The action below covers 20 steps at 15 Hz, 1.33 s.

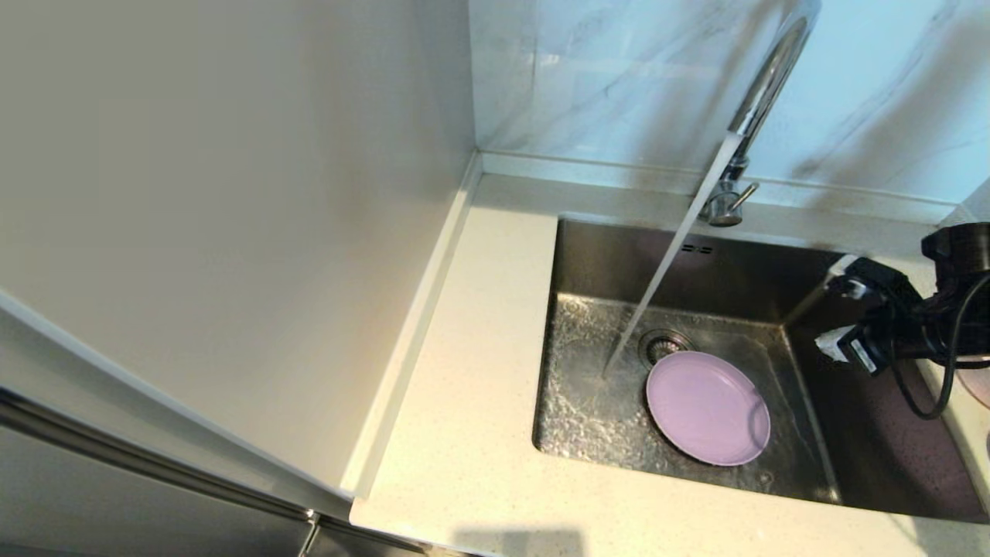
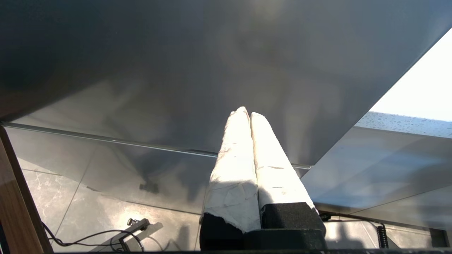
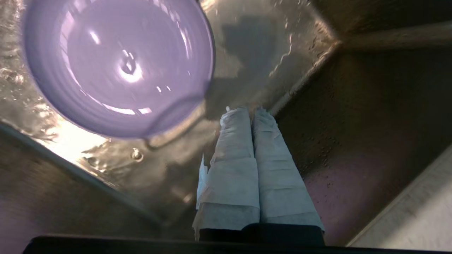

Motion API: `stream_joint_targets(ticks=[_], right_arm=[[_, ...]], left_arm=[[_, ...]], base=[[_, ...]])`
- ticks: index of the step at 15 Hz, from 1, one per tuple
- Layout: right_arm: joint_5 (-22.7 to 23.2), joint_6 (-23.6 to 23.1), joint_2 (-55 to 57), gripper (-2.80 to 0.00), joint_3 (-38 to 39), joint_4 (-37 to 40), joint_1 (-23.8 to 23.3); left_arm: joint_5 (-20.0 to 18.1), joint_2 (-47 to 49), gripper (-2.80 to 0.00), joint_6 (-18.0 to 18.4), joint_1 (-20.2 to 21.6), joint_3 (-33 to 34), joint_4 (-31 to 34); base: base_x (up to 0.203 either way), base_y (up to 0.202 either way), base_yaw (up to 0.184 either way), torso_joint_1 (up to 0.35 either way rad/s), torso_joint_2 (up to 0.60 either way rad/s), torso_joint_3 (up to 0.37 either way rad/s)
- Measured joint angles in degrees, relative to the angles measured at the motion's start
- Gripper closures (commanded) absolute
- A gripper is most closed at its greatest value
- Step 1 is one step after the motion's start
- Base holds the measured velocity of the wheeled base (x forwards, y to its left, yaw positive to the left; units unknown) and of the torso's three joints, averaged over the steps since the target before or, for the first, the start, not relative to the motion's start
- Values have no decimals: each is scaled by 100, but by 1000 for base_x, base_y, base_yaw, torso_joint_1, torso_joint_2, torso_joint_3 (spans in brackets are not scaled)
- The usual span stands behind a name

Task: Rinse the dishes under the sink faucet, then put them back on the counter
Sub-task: Rinse the plate

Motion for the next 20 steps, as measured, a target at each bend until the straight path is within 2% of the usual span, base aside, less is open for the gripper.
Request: stream_joint_targets(ticks=[1,4,7,8,12,14,20], right_arm=[[-96,-208,136,0,-21,20,14],[-269,-431,488,0,-182,103,41],[-455,-473,791,0,-343,127,70],[-471,-476,844,-280,-360,140,101],[-453,-386,976,-280,-420,153,221],[-451,-106,1040,-280,-600,337,245],[-421,1277,1544,-280,-1952,2177,253]], left_arm=[[3,0,0,0,0,0,-1],[1,0,0,0,0,0,0],[1,0,0,1,0,0,0],[1,0,0,0,-2,0,0],[1,0,0,0,-2,0,0],[1,0,0,0,0,0,0],[1,0,0,0,0,0,0]], base=[[0,0,0,0,0,0],[0,0,0,0,0,0],[0,0,0,0,0,0],[0,0,0,0,0,0],[0,0,0,0,0,0],[0,0,0,0,0,0],[0,0,0,0,0,0]])
